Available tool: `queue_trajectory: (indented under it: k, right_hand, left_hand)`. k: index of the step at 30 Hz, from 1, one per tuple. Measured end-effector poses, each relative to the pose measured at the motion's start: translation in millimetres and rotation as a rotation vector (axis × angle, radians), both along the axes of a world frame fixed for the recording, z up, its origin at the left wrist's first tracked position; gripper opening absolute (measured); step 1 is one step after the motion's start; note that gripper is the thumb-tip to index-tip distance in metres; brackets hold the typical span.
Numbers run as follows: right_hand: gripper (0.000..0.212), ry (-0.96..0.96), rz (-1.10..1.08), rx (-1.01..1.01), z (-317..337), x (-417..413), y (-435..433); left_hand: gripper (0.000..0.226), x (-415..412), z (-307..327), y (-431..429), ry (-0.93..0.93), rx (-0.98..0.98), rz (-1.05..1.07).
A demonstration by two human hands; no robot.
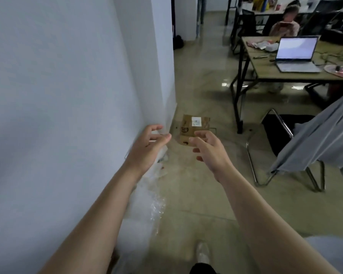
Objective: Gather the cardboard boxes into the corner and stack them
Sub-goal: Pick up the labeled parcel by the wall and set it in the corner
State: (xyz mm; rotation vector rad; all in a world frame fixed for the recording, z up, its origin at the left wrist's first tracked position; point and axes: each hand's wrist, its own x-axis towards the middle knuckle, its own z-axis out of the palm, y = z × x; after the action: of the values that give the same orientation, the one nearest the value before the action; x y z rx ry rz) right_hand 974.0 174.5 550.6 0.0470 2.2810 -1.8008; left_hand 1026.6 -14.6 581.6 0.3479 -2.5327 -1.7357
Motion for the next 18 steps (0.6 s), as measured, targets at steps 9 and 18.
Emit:
queue_trajectory:
  k: [9, 18]
  right_hand:
    - [0.051, -0.037, -0.04, 0.034, 6.9, -158.9, 40.2]
    - [0.051, -0.102, -0.076, 0.071, -11.1, -279.8, 32.4]
  left_hand:
    - [0.059, -148.3, 7.4, 12.8, -0.042, -0.039, 0.043]
    - [0.048, -279.6, -10.2, 2.2, -0.048, -0.014, 0.057]
